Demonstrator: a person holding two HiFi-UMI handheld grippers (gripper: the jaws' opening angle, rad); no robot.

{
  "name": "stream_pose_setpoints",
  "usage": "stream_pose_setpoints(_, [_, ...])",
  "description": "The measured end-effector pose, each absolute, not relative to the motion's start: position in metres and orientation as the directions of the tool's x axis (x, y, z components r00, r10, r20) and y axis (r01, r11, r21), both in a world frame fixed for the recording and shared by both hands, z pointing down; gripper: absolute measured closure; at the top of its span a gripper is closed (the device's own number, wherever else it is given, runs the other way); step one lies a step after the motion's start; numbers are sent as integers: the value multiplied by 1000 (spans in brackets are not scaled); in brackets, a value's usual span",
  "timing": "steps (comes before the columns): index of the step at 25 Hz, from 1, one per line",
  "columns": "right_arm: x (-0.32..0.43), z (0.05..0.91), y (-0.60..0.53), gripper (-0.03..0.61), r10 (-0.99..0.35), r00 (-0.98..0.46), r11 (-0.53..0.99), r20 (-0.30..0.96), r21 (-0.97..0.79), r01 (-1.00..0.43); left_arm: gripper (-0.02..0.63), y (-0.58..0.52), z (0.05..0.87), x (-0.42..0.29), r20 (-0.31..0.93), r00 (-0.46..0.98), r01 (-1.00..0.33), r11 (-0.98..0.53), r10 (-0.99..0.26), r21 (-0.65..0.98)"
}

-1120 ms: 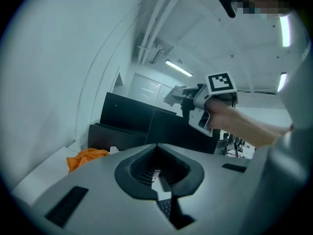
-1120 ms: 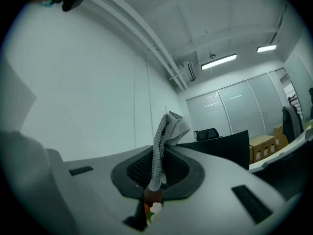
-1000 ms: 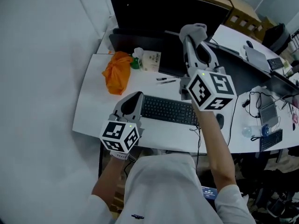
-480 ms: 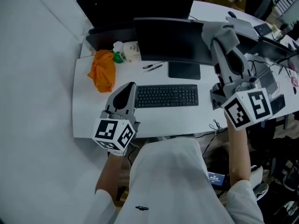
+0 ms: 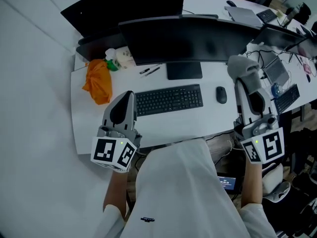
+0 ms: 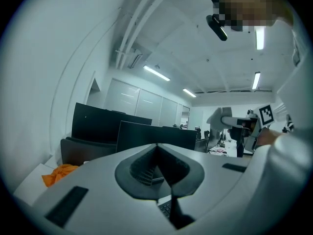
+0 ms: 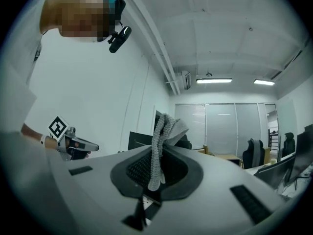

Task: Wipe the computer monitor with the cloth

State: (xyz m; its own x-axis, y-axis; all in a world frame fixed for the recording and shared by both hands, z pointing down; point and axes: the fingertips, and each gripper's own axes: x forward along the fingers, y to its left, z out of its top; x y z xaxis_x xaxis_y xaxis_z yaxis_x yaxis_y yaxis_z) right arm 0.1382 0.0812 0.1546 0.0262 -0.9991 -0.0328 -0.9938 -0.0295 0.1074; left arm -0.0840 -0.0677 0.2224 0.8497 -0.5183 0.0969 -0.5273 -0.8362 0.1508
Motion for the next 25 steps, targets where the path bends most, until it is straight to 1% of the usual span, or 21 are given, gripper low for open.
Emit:
stream_pose_setpoints(3, [141,178,102,555,-998,66,-65,5,104,-992,595,-63,220,-81,89,852,-523,-839,-516,150])
stream_pose_setpoints(5, [145,195,115,555,-993,116,-113,32,67,-991,595,-59,221,-81,87,854,-520,-841,-513,147])
stream_pose_setpoints(8, [148,211,132,555,-986,164,-165,32,-7,-986,595,-55,221,-80,88,855,-519,-843,-511,142])
stream_pose_setpoints(10, [150,218,140,555,-983,179,-179,36,-13,-984,595,-52,220,-77,89,856,-517,-846,-509,132])
stream_pose_setpoints(14, [150,234,150,555,-981,178,-176,79,33,-984,595,-49,224,-71,95,858,-514,-850,-505,113])
stream_pose_setpoints(25, [131,258,147,555,-983,147,-150,109,-16,-989,595,-37,231,-75,98,856,-516,-851,-507,100])
